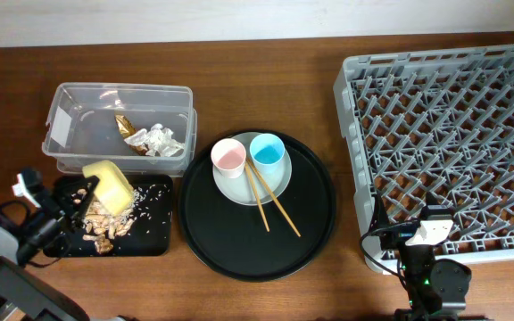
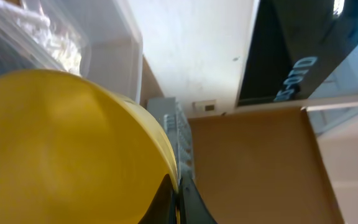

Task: Sort waste into correct bins and load items into the dishwasher rack
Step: 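Tilt the yellow bowl to dump scraps onto the black tray, then carry the yellow bowl right and set it on the round tray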

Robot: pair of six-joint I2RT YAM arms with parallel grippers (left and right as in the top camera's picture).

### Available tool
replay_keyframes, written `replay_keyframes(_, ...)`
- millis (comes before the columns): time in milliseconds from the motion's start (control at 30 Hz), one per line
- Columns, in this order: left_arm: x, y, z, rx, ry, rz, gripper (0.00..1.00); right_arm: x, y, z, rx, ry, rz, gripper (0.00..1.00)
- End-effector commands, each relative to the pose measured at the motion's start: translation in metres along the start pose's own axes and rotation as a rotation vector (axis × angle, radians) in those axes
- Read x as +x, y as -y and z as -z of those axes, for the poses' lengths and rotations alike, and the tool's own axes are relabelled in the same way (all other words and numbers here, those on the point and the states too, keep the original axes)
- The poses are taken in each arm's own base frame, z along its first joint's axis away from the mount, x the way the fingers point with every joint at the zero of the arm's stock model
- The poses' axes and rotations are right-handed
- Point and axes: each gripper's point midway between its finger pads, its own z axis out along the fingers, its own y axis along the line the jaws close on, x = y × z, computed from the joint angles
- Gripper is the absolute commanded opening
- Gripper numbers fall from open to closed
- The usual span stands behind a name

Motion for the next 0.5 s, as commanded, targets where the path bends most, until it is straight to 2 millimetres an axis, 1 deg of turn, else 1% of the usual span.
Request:
replay_keyframes(0,0.012,0.011,-0.015,-0.083,-0.077,-0.063,0.0,0.003,0.0,0.0,-0.001,-0.005,0.0,0.99)
replay_keyframes(167,0.023,0.034,-0.032,-0.289,-0.152,-0.181,0.0,0.003,0.0,0.0,-0.001,-0.005,0.0,0.99)
replay_keyframes(267,0.038,0.047,-0.042,-0.449,-0.175,-0.28,0.0,0.003,0.0,0.0,-0.001,-0.005,0.0,0.99)
replay_keyframes(333,0.051,0.052,-0.047,-0.546,-0.185,-0.344,0.0,0.003,0.0,0.0,-0.001,-0.005,0.0,0.99)
replay_keyframes(367,0.062,0.055,-0.051,-0.602,-0.2,-0.398,0.0,0.003,0.0,0.0,-0.001,-0.005,0.0,0.99)
replay_keyframes(467,0.091,0.065,-0.063,-0.659,-0.248,-0.487,0.0,0.003,0.0,0.0,-0.001,-0.005,0.0,0.99)
